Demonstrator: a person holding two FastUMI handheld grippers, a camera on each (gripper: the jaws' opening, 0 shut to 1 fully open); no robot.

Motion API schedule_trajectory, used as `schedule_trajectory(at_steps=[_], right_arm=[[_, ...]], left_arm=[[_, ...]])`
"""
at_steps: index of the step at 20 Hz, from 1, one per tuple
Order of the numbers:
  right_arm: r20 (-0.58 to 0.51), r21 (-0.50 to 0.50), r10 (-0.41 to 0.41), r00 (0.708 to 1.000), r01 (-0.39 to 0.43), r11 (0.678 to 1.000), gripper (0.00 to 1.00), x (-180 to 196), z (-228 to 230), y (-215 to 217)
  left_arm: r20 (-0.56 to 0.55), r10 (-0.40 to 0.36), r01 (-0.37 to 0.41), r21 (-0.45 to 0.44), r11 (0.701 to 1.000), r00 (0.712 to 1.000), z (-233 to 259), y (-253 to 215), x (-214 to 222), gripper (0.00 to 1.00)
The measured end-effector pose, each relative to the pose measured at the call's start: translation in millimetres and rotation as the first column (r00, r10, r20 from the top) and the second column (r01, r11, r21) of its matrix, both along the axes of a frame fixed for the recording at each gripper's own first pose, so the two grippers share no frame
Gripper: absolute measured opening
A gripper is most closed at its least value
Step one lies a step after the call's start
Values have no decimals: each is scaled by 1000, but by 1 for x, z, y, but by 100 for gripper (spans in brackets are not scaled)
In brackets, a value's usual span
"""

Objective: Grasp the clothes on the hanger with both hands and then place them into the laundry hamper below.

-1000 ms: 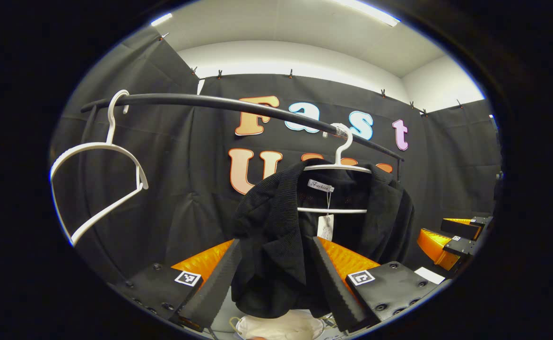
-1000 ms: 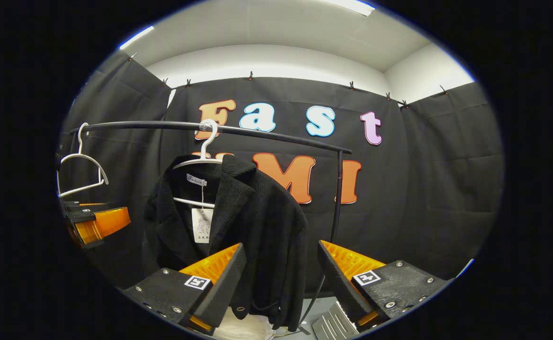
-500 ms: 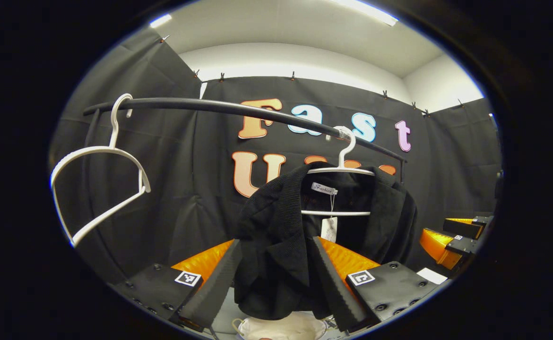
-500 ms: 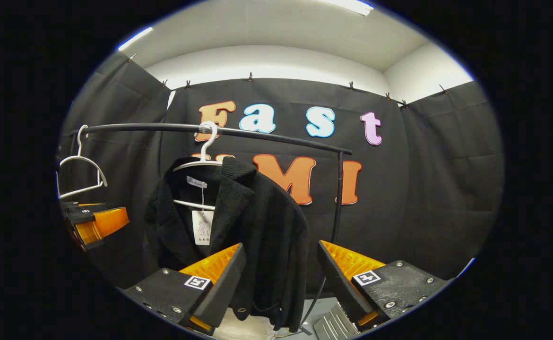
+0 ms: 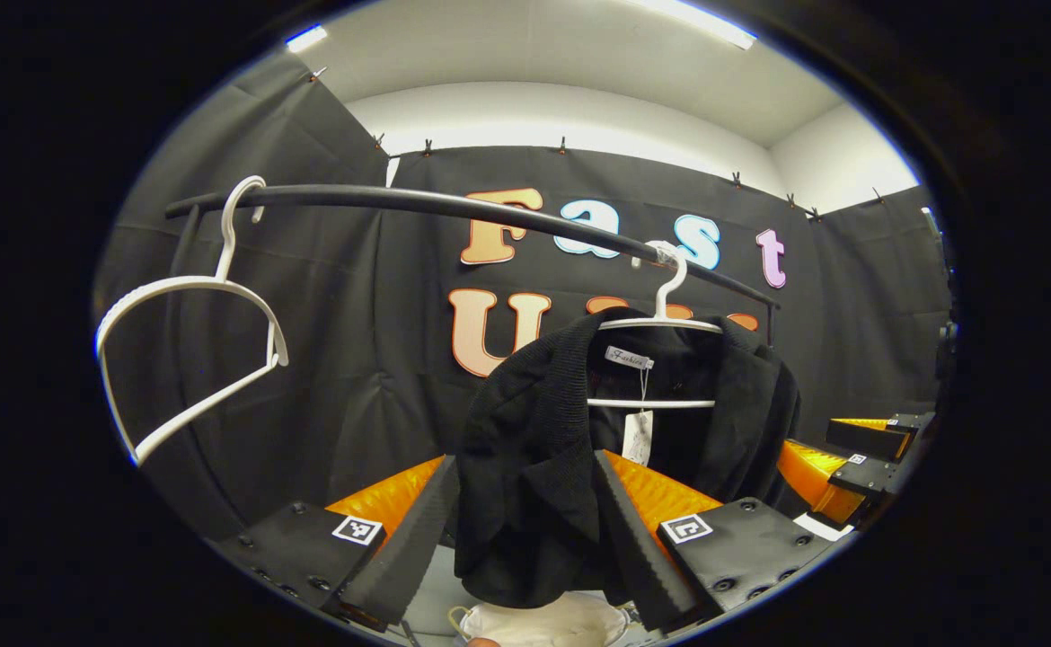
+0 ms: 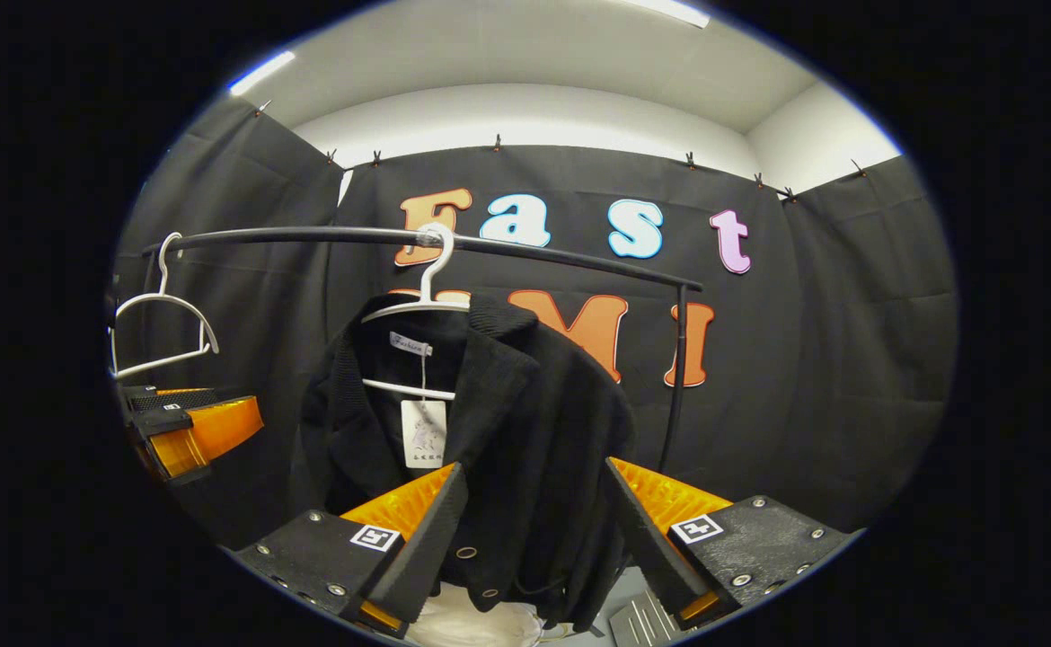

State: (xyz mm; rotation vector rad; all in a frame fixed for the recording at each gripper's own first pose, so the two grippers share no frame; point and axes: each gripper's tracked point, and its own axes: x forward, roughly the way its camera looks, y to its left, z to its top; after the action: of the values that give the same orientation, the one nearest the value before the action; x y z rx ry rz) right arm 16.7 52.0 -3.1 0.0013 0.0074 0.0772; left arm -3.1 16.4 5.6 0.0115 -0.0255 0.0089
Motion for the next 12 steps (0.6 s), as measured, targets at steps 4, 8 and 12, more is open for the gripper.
schedule_trajectory(at_steps=[4, 8, 12], right_arm=[[-7, -11, 19, 1000, -19, 1000, 94, 12, -6, 19], [-23, -5, 17, 1000, -17, 1000, 94, 29, -16, 32], [-24, -13, -24, 999, 23, 1000, 94, 48, -24, 32]], left_arm=[[-4, 9, -9, -9, 1000, 1000, -1, 9, -2, 100], [-11, 28, -28, 2, 1000, 1000, -5, 22, -7, 97], [-20, 38, -38, -4, 999, 999, -6, 32, -10, 100]])
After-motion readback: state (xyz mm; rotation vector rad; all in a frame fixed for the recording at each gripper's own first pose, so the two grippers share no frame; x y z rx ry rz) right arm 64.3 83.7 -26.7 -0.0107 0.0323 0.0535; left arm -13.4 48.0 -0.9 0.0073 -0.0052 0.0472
